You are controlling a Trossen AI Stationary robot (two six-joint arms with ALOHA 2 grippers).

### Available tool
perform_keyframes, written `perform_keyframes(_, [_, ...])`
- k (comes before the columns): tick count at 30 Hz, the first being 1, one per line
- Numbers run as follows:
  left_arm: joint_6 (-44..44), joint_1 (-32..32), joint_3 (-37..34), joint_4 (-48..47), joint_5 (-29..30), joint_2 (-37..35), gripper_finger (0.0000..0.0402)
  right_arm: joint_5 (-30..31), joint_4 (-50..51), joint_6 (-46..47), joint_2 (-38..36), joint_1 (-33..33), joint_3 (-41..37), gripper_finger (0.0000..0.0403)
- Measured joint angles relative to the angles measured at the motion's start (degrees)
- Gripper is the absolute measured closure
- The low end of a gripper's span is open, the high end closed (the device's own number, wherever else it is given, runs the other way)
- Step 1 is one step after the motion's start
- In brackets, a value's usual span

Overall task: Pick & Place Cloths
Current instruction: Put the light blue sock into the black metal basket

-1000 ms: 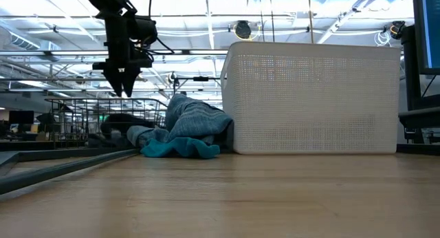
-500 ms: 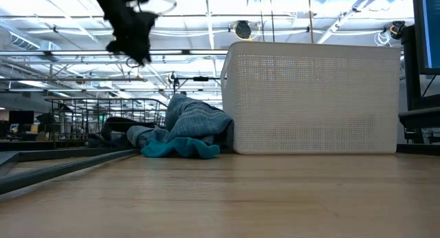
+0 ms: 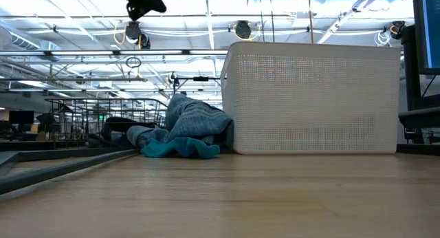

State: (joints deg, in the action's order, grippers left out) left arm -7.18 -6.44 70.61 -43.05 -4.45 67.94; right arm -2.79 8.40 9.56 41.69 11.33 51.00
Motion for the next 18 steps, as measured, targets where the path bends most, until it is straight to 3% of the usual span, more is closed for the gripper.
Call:
perform_keyframes(9, [0.0, 10.2, 0.0, 1.0, 3.1, 7.3, 0.038, 0.0, 0.3, -0.1, 0.0, 0.0, 0.0, 0.0263])
perform_keyframes(18, [-3.1, 11.8, 0.0, 2.8, 4.2, 16.6, 0.038, 1.3, 5.0, -2.8, -1.6, 0.0, 0.0, 0.0264])
